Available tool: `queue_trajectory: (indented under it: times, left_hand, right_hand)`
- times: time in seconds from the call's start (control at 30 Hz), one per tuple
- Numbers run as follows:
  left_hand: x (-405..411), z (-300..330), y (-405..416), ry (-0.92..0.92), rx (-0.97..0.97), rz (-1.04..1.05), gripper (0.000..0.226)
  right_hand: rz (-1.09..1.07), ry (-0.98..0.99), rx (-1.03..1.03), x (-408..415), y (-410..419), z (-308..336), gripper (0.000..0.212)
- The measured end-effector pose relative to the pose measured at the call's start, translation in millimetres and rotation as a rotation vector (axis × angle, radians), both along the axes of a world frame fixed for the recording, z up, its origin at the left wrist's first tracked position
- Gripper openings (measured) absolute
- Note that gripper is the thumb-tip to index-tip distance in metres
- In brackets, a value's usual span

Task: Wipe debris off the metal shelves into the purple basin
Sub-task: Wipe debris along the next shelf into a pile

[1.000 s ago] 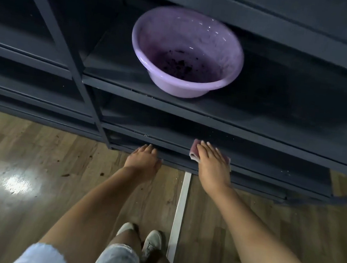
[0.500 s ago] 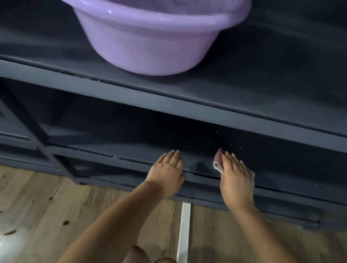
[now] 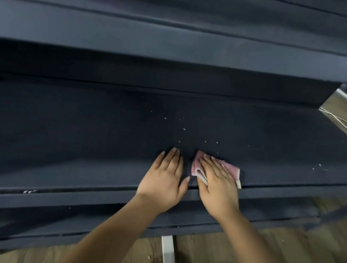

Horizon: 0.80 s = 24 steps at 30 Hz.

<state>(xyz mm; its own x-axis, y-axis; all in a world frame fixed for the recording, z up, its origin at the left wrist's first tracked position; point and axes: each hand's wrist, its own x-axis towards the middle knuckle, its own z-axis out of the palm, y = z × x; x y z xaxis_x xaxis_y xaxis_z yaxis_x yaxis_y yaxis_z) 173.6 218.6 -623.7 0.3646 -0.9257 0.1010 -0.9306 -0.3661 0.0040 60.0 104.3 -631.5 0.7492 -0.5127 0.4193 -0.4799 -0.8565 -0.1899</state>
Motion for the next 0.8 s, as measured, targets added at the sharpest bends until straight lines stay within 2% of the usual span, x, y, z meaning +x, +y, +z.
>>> queue_trajectory:
  times: [0.13,0.3,0.57,0.73,0.8]
  left_hand:
    - [0.3,-2.7,0.4,0.008,-0.031,-0.003,0.081]
    - [-2.4,7.1,1.5,0.037,-0.001,-0.007,0.097]
    - [-1.0,3.2,-1.3,0.036,0.017,-0.005,0.097]
    - [0.3,-1.2,-1.4,0.032,-0.018,-0.012,0.095]
    - [0.7,-1.7,-2.0,0.033,-0.022,-0.013,0.095]
  right_hand:
    - [-0.010,-0.024,-0.006,0.5,1.4,0.7,0.047]
    - [-0.024,-0.030,0.017,-1.7,4.1,1.8,0.045]
    - [-0.042,-0.011,-0.012,-0.3,5.3,5.5,0.042]
    - [-0.036,-0.025,0.030,1.1,4.8,0.6,0.041]
    - [-0.022,-0.025,0.120,1.9,3.8,1.7,0.040]
